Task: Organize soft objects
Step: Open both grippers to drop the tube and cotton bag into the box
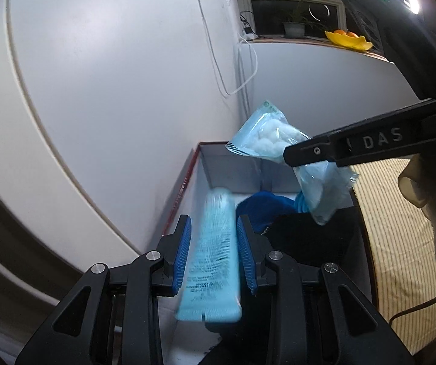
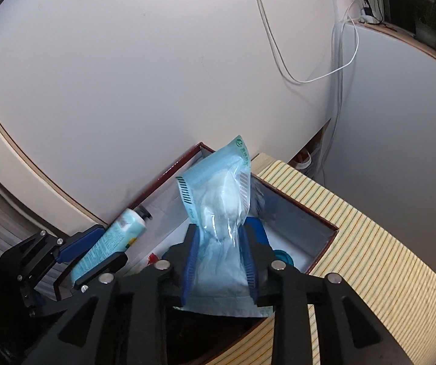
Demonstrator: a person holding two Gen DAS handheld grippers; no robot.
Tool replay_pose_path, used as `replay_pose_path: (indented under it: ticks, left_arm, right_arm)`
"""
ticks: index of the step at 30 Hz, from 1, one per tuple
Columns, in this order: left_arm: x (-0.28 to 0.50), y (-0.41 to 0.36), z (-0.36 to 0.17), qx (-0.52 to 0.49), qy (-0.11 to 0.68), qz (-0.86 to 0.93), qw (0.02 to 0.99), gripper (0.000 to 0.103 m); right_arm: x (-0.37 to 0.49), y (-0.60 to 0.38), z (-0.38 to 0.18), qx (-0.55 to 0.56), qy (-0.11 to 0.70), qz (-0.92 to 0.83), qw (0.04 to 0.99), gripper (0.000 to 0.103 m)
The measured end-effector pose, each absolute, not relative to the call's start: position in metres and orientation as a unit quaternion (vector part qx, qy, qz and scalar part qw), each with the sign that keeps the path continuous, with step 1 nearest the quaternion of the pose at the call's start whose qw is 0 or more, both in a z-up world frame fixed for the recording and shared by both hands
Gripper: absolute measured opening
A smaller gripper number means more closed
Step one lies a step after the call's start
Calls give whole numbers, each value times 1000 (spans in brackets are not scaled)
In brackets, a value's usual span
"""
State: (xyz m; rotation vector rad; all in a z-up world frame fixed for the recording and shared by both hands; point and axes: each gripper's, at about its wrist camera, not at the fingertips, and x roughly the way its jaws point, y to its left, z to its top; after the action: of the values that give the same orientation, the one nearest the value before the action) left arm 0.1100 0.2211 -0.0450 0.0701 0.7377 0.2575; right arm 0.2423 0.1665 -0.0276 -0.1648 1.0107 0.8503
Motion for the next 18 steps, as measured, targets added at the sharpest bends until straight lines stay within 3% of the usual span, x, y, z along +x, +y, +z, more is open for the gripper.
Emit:
replay_pose_path:
  ticks: [7,18]
  left_arm:
    - [103,226,-43,24,356,133,925,35]
    - [83,225,-29,8,341,132,931,35]
  right_arm:
    - [237,165,-17,-87,460,394,791,51]
    - [221,144,-4,-83,462,385,795,54]
